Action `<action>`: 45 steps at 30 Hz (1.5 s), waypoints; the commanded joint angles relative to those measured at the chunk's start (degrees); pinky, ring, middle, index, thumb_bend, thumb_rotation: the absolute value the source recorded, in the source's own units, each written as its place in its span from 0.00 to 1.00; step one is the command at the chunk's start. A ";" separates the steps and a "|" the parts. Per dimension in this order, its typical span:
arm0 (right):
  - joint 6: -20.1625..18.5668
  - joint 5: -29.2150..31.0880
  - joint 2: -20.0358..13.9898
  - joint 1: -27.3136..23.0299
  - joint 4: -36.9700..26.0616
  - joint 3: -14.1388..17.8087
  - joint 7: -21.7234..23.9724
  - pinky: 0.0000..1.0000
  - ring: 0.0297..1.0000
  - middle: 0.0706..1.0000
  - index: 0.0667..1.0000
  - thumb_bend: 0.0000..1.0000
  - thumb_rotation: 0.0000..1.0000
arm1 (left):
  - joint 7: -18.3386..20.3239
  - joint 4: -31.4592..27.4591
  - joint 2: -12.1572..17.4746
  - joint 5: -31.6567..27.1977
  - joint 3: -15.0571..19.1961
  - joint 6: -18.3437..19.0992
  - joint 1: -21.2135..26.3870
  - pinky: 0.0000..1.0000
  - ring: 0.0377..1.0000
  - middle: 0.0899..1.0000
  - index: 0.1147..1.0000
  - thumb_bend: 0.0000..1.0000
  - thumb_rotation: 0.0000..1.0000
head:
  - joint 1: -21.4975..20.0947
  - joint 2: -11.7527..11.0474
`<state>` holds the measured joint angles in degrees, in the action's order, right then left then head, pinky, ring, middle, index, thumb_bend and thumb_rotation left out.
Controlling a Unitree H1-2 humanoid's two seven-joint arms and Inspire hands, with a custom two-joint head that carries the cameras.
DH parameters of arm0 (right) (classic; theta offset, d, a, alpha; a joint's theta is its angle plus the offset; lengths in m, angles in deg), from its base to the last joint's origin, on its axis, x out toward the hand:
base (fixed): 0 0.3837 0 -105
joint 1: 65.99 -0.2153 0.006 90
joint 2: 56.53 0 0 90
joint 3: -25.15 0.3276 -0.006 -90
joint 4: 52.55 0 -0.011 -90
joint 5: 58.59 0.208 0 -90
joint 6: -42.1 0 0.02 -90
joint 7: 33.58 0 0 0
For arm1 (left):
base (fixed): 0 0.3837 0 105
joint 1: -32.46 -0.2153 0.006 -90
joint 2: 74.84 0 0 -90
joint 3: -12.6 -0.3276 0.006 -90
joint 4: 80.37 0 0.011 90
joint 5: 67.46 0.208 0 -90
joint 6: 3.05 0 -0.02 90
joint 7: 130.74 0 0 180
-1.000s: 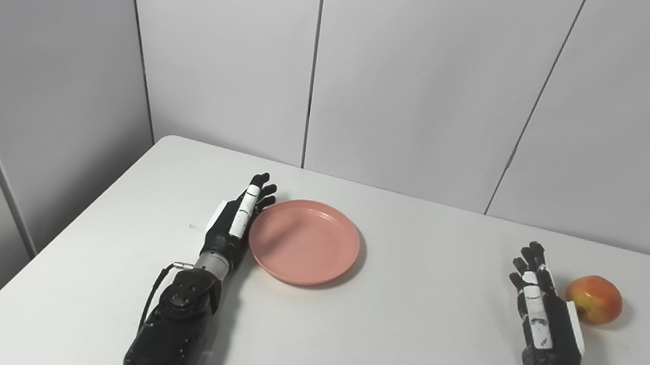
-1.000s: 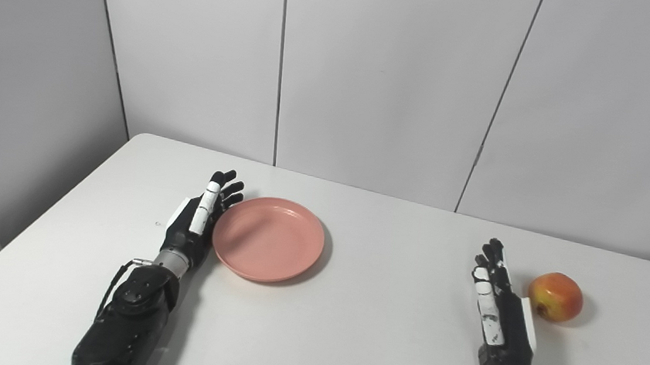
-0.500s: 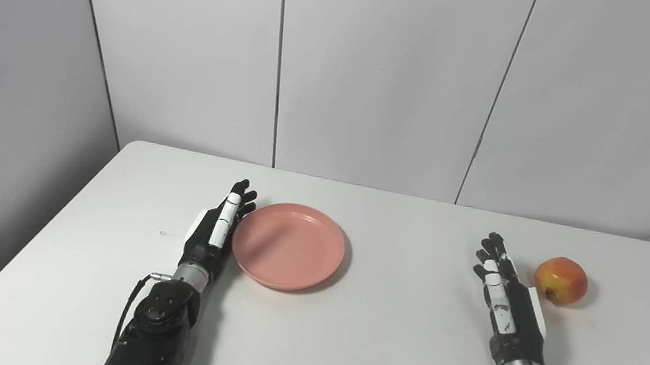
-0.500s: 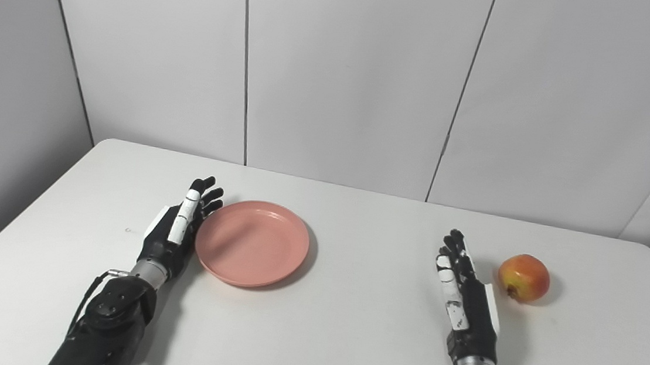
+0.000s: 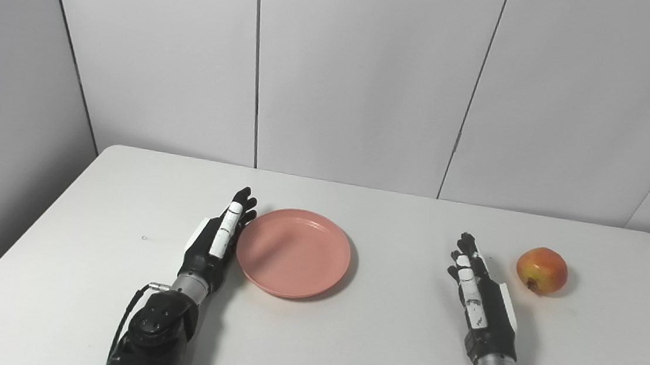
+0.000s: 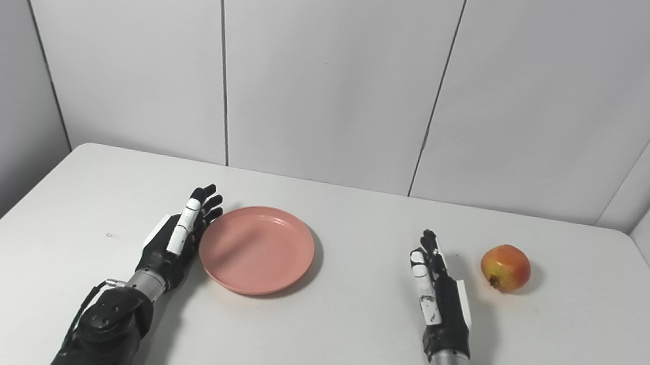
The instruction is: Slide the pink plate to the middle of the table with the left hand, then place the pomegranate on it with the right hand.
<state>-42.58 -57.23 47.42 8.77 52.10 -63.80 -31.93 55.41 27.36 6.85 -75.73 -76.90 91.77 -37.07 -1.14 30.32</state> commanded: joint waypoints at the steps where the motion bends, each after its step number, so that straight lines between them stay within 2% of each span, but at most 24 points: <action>1: -0.05 0.18 0.41 -0.45 -1.04 -0.12 -0.21 0.94 0.95 0.97 0.94 0.64 0.88 | 1.46 -2.29 -0.67 0.28 -1.06 0.85 0.63 0.98 0.99 1.00 1.00 0.68 1.00 | 0.01 0.03; 9: 0.56 -0.22 0.98 -0.86 -0.10 -0.21 -0.74 0.93 0.94 0.95 0.94 0.62 0.89 | 1.93 -3.68 -1.74 1.87 -2.89 -0.20 -1.54 0.97 0.99 1.00 1.00 0.66 1.00 | -2.12 0.10; 19: 0.34 -0.34 1.00 -0.92 -0.20 -0.81 -0.54 0.94 0.95 0.97 0.96 0.61 0.91 | 2.69 -1.15 -4.37 -0.16 -2.63 -6.10 -3.24 0.99 1.00 1.00 1.00 0.64 1.00 | -3.77 0.46; 20: 0.14 -0.46 1.17 -0.91 -0.32 -0.93 -0.67 0.94 0.95 0.97 0.96 0.61 0.91 | 2.98 -1.12 -4.46 -0.60 -2.53 -6.29 -3.37 1.00 1.00 1.00 1.00 0.64 1.00 | -4.93 0.57; 28: -0.42 -0.97 1.83 -1.08 -0.34 -2.17 -0.35 0.97 0.96 0.99 0.98 0.63 0.91 | 5.54 -2.01 -4.44 -3.24 -2.11 -4.86 -4.35 1.00 1.00 1.00 1.00 0.67 1.00 | -8.08 0.97; 32: -0.79 -1.30 2.13 -1.13 -0.73 -2.81 -0.42 0.99 0.97 1.00 0.99 0.64 0.91 | 5.83 -2.41 -4.69 -3.35 -2.15 -5.81 -4.93 0.99 1.00 1.00 1.00 0.67 1.00 | -9.73 1.35; 41: -1.04 -2.51 3.02 -1.10 -1.49 -3.92 -1.00 0.94 0.95 0.98 0.99 0.66 0.91 | 6.11 -3.88 -5.40 -4.13 -1.40 -6.14 -6.24 0.97 0.99 1.00 0.99 0.69 1.00 | -13.02 2.12; 45: -1.27 -3.43 3.51 -1.12 -1.64 -4.06 -1.51 0.93 0.95 0.98 0.99 0.63 0.91 | 6.42 -4.67 -5.69 -4.70 -1.21 -5.89 -6.75 0.96 0.98 0.98 0.98 0.69 0.98 | -13.64 2.07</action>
<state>-43.73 -60.29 50.44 8.74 51.92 -67.71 -32.89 60.63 23.31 1.49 -79.12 -78.31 86.29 -43.40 -14.85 32.34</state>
